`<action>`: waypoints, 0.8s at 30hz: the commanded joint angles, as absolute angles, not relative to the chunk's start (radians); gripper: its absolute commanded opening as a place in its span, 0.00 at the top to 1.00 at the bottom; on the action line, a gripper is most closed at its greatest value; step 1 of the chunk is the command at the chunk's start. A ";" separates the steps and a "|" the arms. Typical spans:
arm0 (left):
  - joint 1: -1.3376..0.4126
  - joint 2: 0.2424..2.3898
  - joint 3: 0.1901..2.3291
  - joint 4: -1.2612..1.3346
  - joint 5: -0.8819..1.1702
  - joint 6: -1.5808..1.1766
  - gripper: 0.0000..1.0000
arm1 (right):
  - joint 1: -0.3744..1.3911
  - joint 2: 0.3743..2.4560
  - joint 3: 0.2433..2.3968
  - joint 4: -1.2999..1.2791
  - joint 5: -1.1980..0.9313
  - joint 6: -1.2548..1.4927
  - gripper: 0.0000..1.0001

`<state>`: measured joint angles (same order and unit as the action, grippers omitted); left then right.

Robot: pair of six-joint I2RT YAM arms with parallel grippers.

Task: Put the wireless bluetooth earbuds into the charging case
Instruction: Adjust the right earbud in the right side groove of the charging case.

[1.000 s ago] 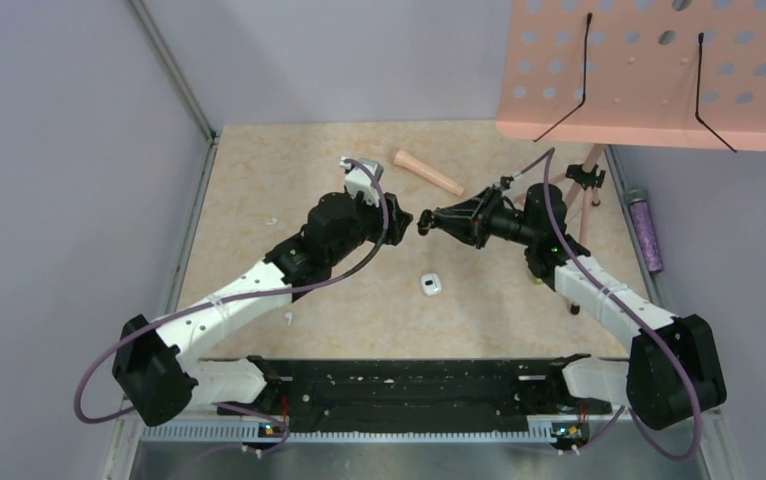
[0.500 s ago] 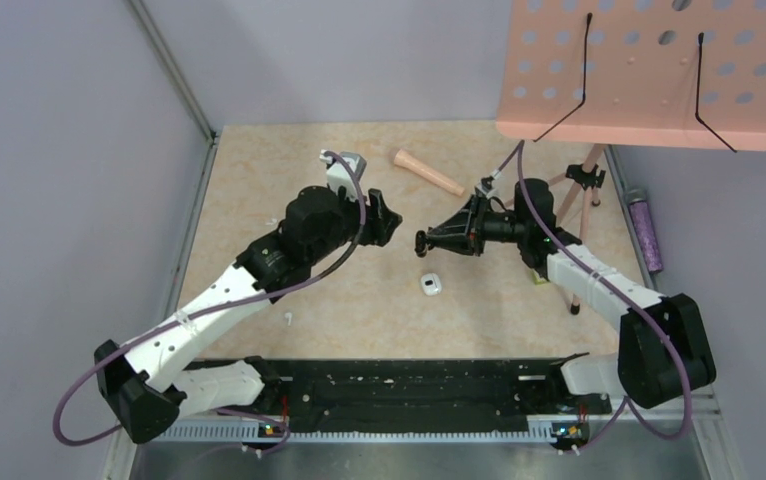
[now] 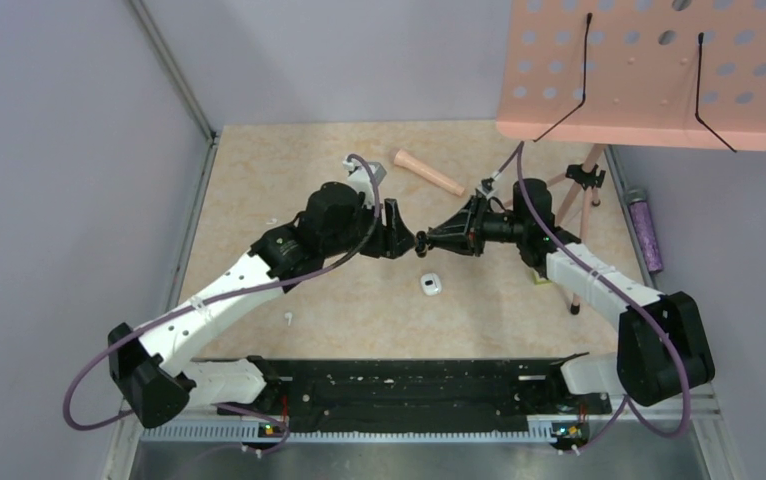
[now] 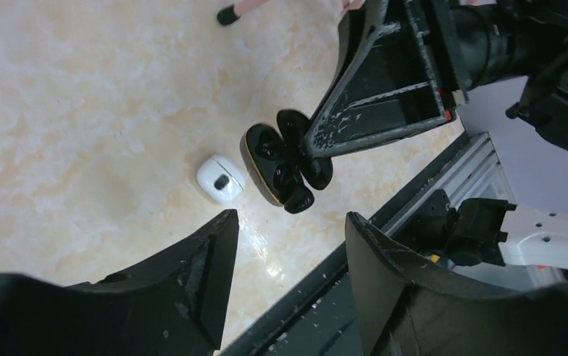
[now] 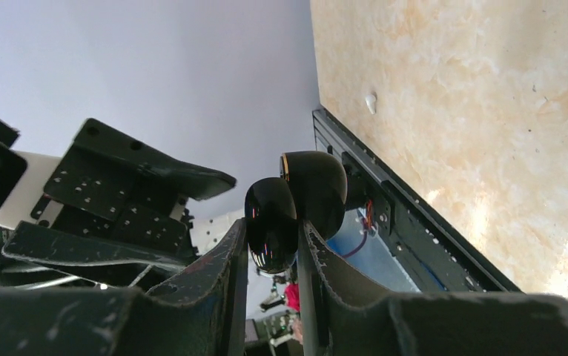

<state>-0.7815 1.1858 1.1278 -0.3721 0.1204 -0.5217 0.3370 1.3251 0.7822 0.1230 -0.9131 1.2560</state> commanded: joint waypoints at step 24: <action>-0.820 1.291 1.146 -0.407 0.010 -1.168 0.59 | 0.331 1.273 0.735 0.211 -0.773 1.394 1.00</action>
